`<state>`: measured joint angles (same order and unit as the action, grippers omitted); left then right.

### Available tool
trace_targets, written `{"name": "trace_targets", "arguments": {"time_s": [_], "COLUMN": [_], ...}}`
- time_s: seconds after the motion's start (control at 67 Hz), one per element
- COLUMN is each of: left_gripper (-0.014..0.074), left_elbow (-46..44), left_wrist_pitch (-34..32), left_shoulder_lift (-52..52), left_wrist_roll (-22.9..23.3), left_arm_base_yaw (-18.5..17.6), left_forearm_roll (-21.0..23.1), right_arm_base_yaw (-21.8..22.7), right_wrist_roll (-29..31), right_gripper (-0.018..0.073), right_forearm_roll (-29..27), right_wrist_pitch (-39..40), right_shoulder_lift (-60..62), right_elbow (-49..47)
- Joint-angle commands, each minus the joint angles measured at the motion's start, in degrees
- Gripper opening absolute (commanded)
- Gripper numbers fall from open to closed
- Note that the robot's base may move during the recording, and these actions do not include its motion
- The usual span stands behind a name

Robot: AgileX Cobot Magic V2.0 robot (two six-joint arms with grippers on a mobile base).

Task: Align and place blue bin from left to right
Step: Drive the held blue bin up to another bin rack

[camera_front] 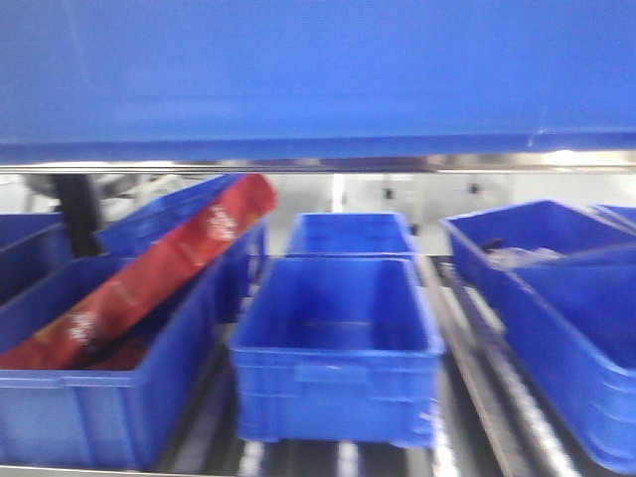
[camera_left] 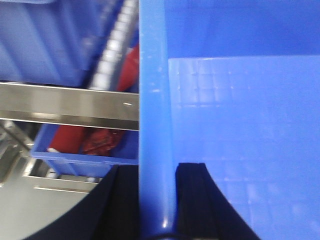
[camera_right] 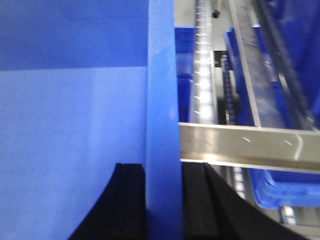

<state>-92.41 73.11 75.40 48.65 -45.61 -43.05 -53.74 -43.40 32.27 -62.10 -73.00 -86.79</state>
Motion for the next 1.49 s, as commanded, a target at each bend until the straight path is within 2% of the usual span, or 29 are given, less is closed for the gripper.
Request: {"name": "trace_targets", "arguments": {"time_s": [0.0, 1.478], "left_gripper": [-0.0111, -0.0111], "left_elbow": [-1.04, -1.04], "left_wrist_pitch": [-5.75, -5.75], "left_shoulder_lift": [-0.27, -0.27], "left_wrist_roll": [0.02, 0.02], "left_arm_base_yaw": [-0.79, -0.79], "left_forearm_roll": [0.09, 0.09], "right_arm_base_yaw": [-0.64, -0.64], "right_wrist_roll": [0.46, 0.46], "right_gripper": [-0.0081, -0.0081], "right_forearm_roll": [0.15, 0.15], "right_wrist_pitch": [7.71, 7.71], "right_shoulder_lift": [0.55, 0.55], "right_elbow": [-1.1, -1.1]}}
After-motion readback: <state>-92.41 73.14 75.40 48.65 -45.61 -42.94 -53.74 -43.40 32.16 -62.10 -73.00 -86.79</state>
